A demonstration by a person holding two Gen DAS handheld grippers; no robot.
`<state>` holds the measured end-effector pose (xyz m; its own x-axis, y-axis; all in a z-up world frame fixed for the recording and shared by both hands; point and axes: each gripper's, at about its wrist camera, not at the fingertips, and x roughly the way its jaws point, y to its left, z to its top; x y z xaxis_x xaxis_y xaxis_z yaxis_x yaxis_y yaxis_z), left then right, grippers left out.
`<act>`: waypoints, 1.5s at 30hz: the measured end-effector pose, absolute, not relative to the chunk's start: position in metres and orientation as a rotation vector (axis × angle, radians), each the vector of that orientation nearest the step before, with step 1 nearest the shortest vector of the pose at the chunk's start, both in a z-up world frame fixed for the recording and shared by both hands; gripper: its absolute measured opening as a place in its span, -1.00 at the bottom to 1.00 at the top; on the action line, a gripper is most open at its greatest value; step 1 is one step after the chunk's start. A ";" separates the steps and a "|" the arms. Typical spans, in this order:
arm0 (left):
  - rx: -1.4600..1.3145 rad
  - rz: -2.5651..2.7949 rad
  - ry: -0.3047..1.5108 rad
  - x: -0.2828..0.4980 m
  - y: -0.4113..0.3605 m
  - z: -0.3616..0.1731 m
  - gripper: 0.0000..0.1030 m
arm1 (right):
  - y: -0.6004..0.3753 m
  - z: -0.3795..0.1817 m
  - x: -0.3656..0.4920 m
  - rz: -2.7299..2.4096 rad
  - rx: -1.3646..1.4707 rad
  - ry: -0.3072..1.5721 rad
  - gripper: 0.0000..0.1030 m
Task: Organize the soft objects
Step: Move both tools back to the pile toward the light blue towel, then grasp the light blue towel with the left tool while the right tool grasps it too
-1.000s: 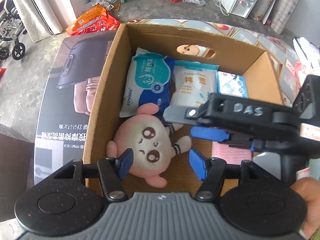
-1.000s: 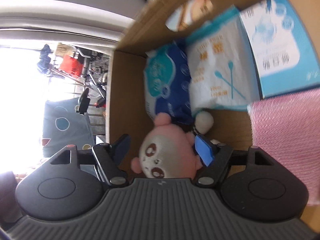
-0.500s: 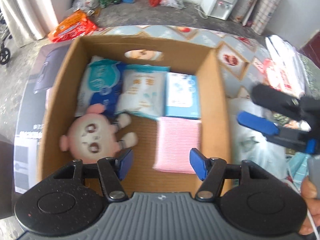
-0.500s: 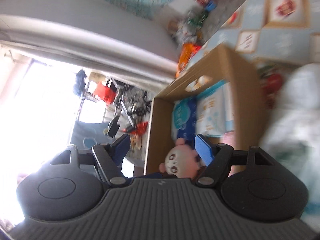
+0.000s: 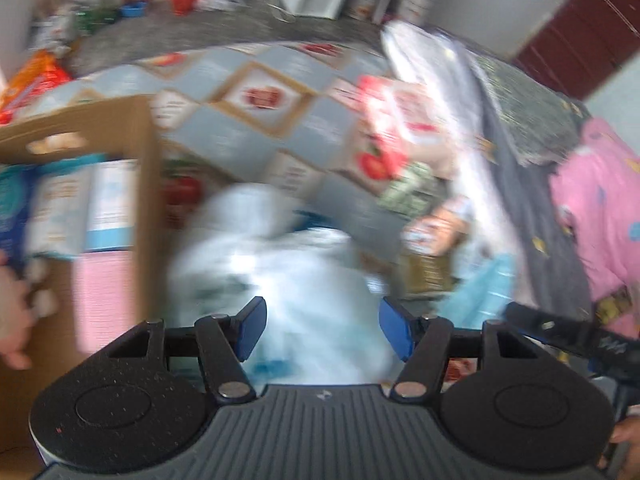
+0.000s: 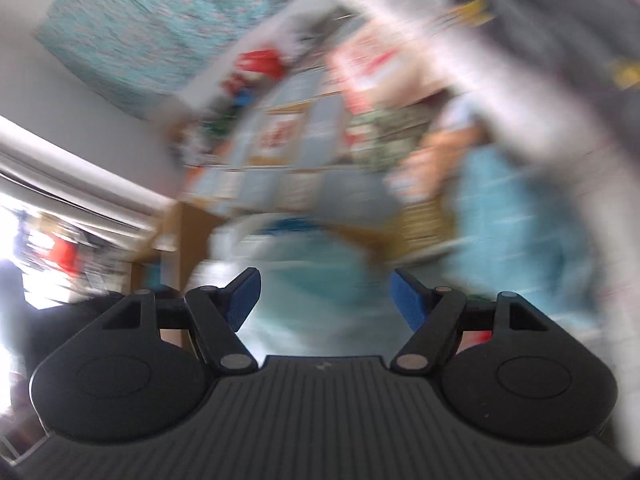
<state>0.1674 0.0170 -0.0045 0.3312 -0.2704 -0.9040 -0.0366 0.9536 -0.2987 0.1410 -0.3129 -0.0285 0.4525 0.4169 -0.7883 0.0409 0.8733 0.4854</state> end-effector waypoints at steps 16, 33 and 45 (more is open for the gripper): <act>-0.287 -0.480 1.369 0.233 -0.140 -0.044 0.17 | -0.349 -0.055 0.139 0.274 0.190 1.135 0.47; -0.343 -0.423 1.539 0.281 -0.215 -0.098 -0.28 | -0.432 -0.114 0.088 0.073 0.979 1.184 0.47; -0.368 -0.364 1.522 0.286 -0.212 -0.105 -0.78 | -0.437 -0.192 0.050 -0.063 1.717 1.039 0.61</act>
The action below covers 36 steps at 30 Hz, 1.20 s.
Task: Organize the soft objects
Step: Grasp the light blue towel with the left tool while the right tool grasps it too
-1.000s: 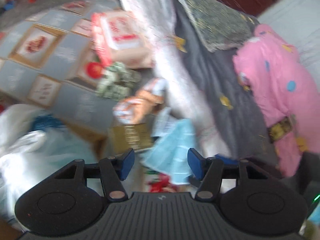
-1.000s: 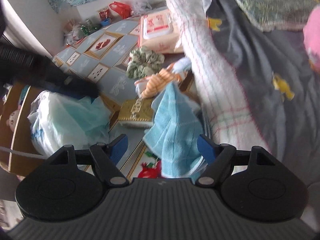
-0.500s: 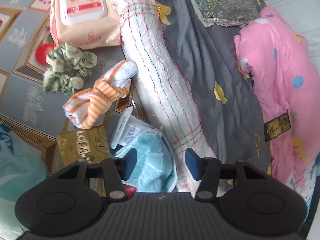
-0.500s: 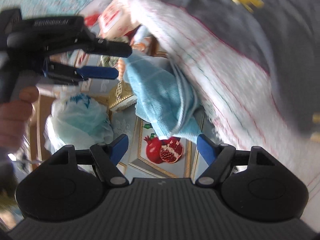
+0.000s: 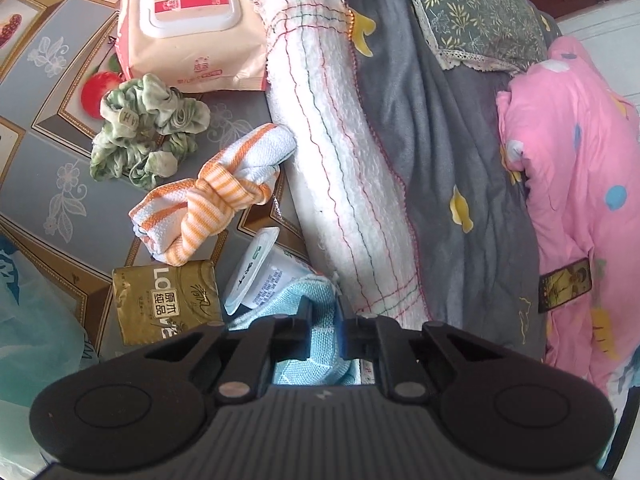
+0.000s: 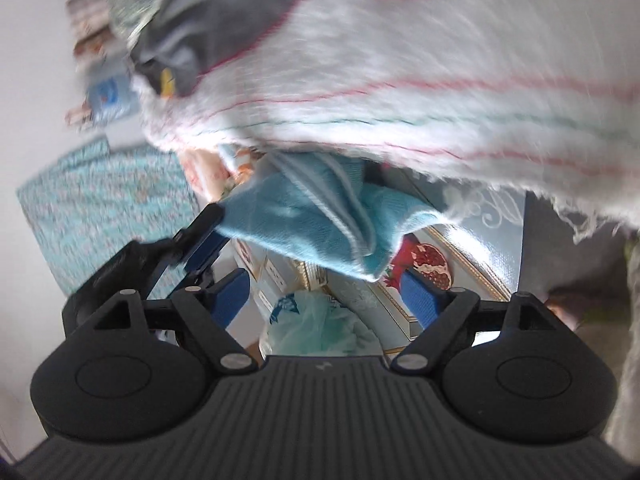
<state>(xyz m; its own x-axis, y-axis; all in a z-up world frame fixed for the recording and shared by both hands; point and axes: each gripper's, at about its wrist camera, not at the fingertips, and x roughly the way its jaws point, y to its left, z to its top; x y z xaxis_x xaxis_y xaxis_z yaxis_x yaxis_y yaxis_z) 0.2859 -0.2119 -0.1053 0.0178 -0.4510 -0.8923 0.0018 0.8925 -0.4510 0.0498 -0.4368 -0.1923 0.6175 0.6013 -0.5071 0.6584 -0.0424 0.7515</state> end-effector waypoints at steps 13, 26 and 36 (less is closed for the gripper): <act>-0.470 -0.295 1.500 0.282 -0.199 -0.112 -0.82 | -0.410 -0.229 0.070 -0.089 1.769 0.981 0.62; -0.557 -0.323 1.441 0.257 -0.165 -0.087 -0.87 | -0.409 -0.176 0.061 -0.008 1.648 0.881 -0.67; -0.696 -0.341 1.319 0.228 -0.107 -0.020 -0.88 | -0.421 -0.077 0.078 0.174 1.464 0.781 -0.80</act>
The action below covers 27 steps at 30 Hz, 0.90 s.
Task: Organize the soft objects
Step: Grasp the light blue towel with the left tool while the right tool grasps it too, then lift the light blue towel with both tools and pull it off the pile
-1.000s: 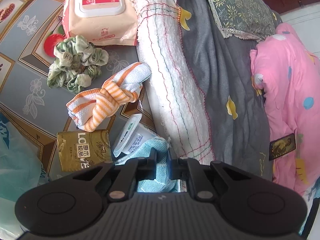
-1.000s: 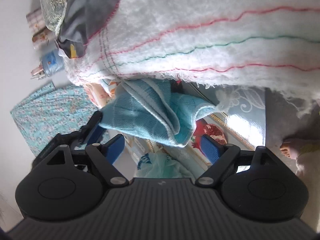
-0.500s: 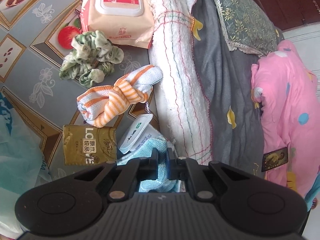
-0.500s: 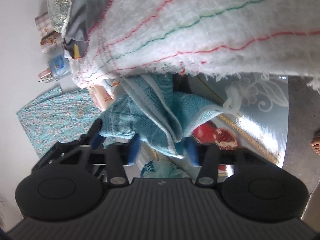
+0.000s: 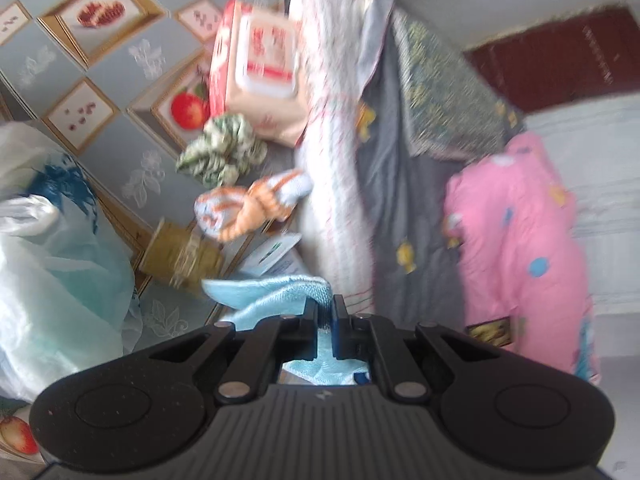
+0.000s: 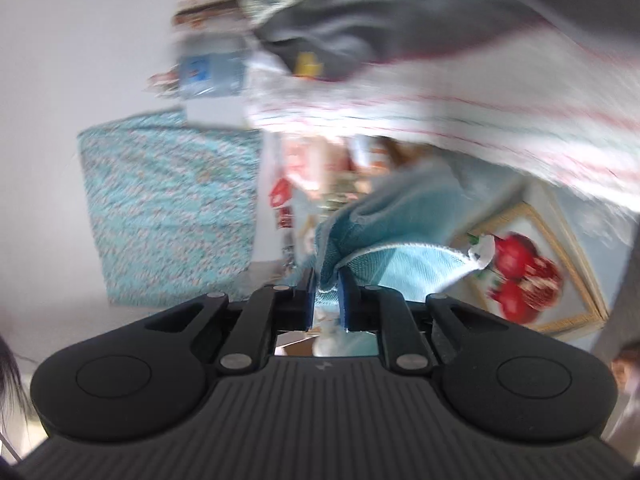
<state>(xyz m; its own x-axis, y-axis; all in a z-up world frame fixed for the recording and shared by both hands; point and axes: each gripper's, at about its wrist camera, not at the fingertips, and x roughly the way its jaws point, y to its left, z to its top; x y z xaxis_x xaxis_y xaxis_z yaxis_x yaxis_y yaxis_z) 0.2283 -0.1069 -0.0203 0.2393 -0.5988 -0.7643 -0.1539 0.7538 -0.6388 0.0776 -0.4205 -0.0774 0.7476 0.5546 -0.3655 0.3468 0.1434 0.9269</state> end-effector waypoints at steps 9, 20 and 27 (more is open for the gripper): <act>-0.767 -0.408 1.170 0.215 -0.074 0.023 -0.88 | -0.413 -0.012 0.091 0.304 1.269 0.722 -0.81; -0.617 -0.326 1.418 0.152 -0.068 -0.083 -0.88 | -0.400 -0.109 0.015 0.109 1.195 1.078 -0.81; -0.557 -0.362 1.455 0.132 -0.070 -0.086 -0.88 | -0.400 -0.118 -0.017 0.021 1.362 1.093 0.22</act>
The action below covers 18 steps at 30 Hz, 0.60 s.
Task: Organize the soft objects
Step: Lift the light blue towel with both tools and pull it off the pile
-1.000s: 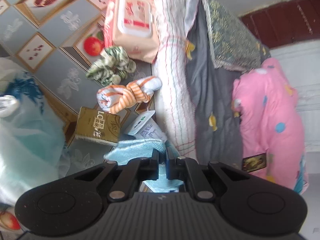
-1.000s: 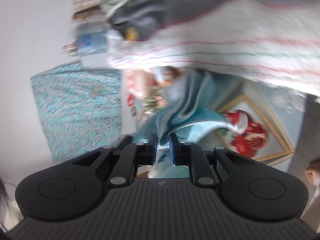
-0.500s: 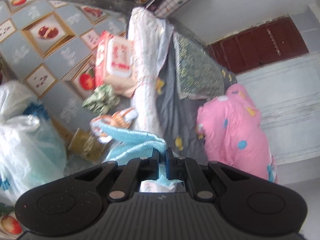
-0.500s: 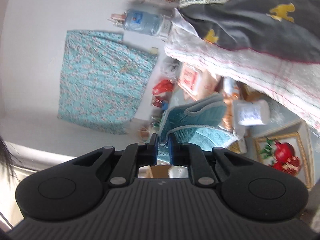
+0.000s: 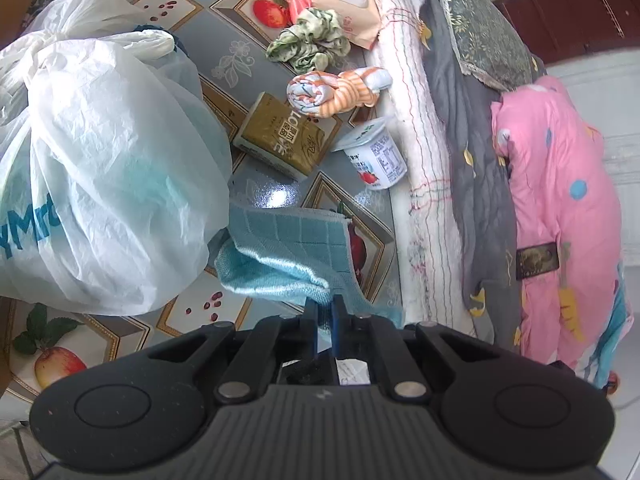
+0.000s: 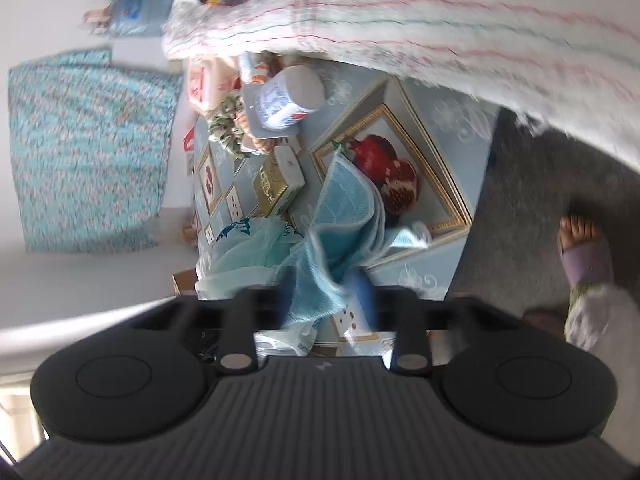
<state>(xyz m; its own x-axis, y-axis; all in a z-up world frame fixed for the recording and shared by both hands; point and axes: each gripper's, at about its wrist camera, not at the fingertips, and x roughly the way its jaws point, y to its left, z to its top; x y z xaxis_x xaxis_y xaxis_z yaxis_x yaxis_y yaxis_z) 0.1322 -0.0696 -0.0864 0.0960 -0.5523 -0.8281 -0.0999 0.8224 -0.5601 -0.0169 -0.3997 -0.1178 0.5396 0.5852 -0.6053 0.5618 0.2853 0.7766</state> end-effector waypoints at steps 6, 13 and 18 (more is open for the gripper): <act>-0.546 -0.360 1.462 0.130 -0.067 -0.083 -0.88 | -0.391 -0.142 -0.031 -0.092 1.514 1.105 0.35; -0.580 -0.345 1.471 0.129 -0.063 -0.085 -0.88 | -0.373 -0.186 -0.069 -0.204 1.844 1.069 0.72; -0.603 -0.345 1.477 0.130 -0.064 -0.085 -0.88 | -0.338 -0.209 -0.079 -0.191 2.047 1.032 0.90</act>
<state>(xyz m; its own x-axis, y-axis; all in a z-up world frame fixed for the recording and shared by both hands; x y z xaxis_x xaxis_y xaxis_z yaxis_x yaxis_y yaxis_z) 0.1302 -0.0639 -0.0847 0.0831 -0.5660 -0.8202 -0.1438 0.8076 -0.5719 -0.0792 -0.3381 -0.2090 0.6530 0.6036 -0.4575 0.7273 -0.3314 0.6010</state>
